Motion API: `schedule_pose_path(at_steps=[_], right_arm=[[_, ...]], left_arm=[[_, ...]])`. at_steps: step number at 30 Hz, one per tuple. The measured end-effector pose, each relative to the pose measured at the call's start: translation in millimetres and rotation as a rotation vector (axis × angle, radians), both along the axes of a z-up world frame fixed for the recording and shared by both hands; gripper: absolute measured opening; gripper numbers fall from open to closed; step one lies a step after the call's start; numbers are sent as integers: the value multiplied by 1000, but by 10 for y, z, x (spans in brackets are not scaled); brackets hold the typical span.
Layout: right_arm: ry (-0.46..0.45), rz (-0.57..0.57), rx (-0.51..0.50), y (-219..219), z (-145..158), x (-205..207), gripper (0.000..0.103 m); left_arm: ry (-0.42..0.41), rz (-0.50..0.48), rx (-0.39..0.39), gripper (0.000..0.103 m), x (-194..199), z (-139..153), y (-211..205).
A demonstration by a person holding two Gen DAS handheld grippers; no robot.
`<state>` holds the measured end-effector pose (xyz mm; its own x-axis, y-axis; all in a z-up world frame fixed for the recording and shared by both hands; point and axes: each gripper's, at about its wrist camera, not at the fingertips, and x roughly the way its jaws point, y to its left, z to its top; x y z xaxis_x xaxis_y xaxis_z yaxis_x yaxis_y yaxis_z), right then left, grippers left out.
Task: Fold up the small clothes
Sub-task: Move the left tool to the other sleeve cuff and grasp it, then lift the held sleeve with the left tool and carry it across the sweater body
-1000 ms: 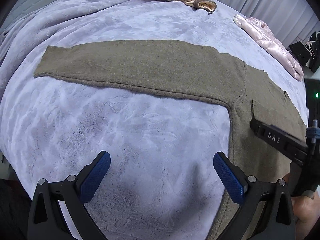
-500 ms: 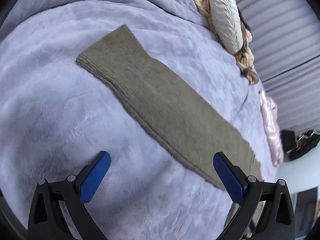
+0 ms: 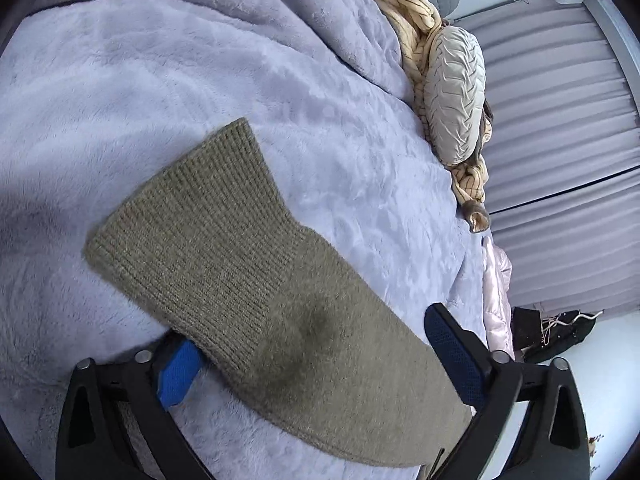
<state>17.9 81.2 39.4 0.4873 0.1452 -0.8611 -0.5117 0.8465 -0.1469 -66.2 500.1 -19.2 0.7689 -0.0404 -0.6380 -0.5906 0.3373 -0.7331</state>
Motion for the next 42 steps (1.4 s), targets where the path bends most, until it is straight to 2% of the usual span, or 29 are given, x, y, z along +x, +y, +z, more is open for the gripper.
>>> schedule_pose_path(at_steps=[1, 2, 4, 9, 16, 18, 21, 22, 23, 24, 28, 31, 34, 38, 42], right_arm=[[4, -7, 4, -16, -1, 22, 72], [9, -15, 6, -35, -3, 45, 72], [22, -32, 13, -67, -8, 98, 72], [22, -60, 42, -61, 75, 333, 72], [49, -127, 80, 274, 121, 957, 72], [62, -159, 63, 407, 29, 1111, 72], [99, -186, -26, 667, -231, 1256, 72], [91, -196, -48, 742, -276, 1253, 72], [75, -199, -63, 827, -280, 1223, 72], [69, -183, -59, 903, -258, 1180, 72], [185, 35, 145, 1105, -87, 909, 72], [125, 46, 122, 1038, 49, 702, 72], [112, 45, 132, 798, 127, 564, 72], [90, 15, 120, 381, 195, 453, 72], [80, -25, 113, -9, 239, 376, 72]], left_arm=[[11, -13, 24, 42, 26, 16, -7], [24, -32, 16, 16, 51, -10, -7], [39, -21, -5, 16, 31, -86, 3], [22, 19, 12, 16, -89, -83, 18], [79, 14, 186, 15, -110, 259, -80], [87, 10, 216, 15, -130, 342, -97], [103, -1, 258, 15, -127, 421, -115], [114, -8, 273, 9, -108, 432, -126], [124, -16, 278, 9, -94, 428, -131], [132, -21, 276, 9, -74, 415, -134], [146, -23, 247, 9, -39, 333, -112], [122, -23, 230, 9, -69, 350, -105], [115, -23, 234, 9, -86, 422, -136], [100, -31, 260, 9, -96, 586, -239], [124, -46, 293, 9, -34, 734, -362]])
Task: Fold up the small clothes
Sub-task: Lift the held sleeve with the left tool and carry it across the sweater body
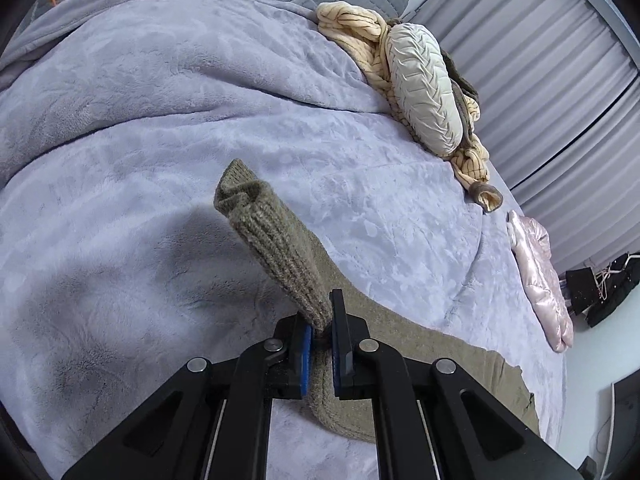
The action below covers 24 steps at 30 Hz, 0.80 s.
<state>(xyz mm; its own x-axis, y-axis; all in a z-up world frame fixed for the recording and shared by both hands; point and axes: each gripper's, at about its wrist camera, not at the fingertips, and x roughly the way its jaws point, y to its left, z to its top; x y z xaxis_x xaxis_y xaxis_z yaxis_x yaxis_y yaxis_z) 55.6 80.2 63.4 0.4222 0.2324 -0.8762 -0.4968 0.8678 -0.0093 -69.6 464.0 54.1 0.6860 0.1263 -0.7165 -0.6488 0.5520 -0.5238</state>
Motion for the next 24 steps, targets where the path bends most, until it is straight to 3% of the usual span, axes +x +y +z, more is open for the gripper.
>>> schedule_pose_path(at_steps=[16, 24], right_arm=[[8, -157, 28, -1236, 46, -146, 72], [4, -211, 64, -1651, 110, -143, 72]], left_arm=[[120, -165, 195, 9, 655, 433, -1131], [133, -221, 218, 9, 891, 502, -1574]])
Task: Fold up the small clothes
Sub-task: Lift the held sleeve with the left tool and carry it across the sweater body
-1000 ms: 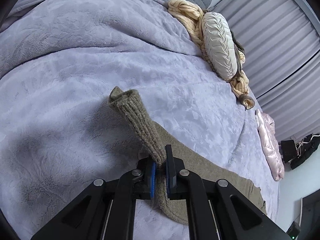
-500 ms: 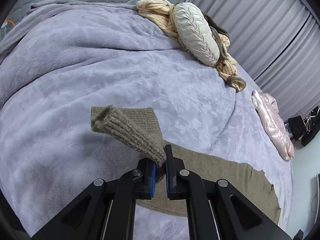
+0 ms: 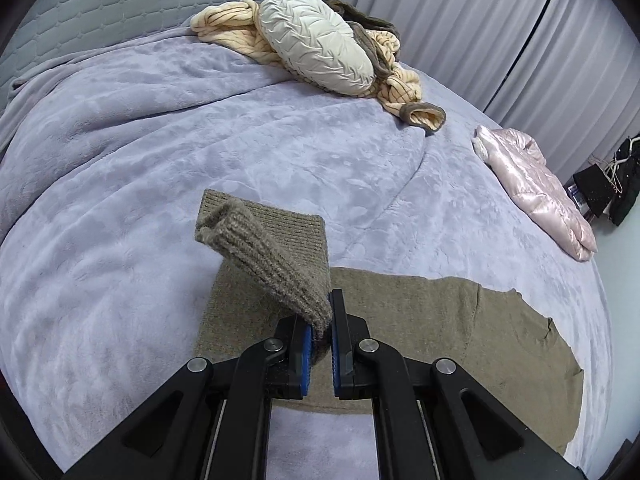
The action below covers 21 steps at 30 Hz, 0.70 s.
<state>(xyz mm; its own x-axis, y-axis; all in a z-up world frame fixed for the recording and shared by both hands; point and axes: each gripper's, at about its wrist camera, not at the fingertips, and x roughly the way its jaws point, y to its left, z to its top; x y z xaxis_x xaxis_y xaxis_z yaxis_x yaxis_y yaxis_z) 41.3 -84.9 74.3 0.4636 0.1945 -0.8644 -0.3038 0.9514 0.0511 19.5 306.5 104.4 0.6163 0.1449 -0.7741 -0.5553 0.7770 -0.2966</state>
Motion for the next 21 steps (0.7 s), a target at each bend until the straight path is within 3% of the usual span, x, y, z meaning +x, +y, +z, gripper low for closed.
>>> schedule_pose_path(at_steps=[3, 8, 12, 21], right_arm=[[-4, -14, 9, -114, 15, 7, 72], [-8, -33, 8, -304, -20, 5, 72], [-24, -40, -39, -443, -139, -52, 72], [-46, -47, 38, -758, -208, -171, 72]], left_arm=[[-1, -13, -7, 9, 54, 23, -117], [-28, -19, -85, 9, 103, -3, -199], [1, -31, -68, 9, 160, -20, -331], [22, -68, -39, 9, 283, 21, -696]])
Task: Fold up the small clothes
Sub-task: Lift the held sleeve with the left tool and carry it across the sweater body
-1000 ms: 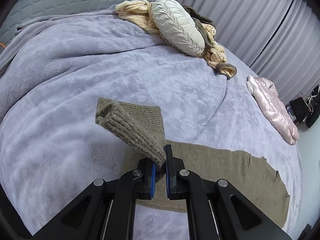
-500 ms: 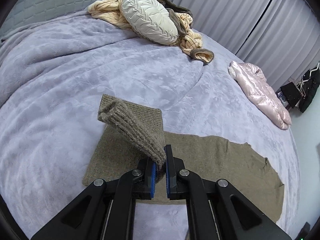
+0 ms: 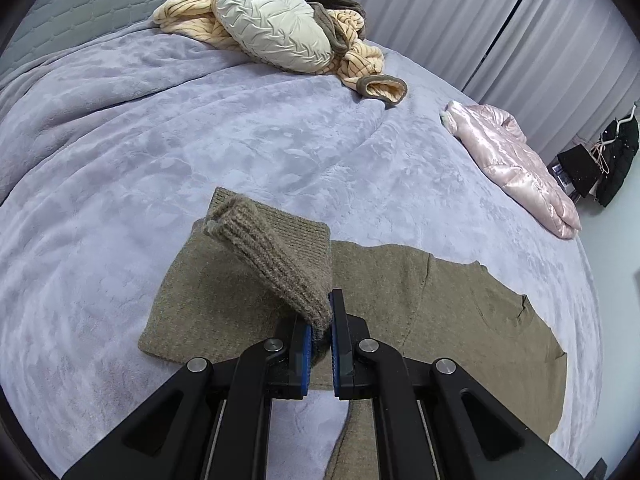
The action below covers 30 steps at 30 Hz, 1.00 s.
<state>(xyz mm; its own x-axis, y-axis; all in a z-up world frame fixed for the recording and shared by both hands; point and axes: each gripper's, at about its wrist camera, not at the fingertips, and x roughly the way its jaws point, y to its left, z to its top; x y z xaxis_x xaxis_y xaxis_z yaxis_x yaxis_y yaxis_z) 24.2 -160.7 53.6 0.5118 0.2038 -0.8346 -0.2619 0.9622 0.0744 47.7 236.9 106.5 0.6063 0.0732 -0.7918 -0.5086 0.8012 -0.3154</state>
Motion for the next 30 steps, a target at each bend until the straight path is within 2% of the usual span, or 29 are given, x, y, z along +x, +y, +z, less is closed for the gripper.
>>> schedule_pose_path(at_steps=[7, 18, 30], right_arm=[[26, -47, 74, -186, -27, -1, 72], [51, -61, 68, -418, -80, -79, 72], [52, -84, 55, -689, -67, -144, 72]], left_arm=[[22, -37, 12, 9, 106, -26, -293], [33, -88, 30, 9, 232, 6, -667], [46, -172, 62, 9, 411, 59, -1323]])
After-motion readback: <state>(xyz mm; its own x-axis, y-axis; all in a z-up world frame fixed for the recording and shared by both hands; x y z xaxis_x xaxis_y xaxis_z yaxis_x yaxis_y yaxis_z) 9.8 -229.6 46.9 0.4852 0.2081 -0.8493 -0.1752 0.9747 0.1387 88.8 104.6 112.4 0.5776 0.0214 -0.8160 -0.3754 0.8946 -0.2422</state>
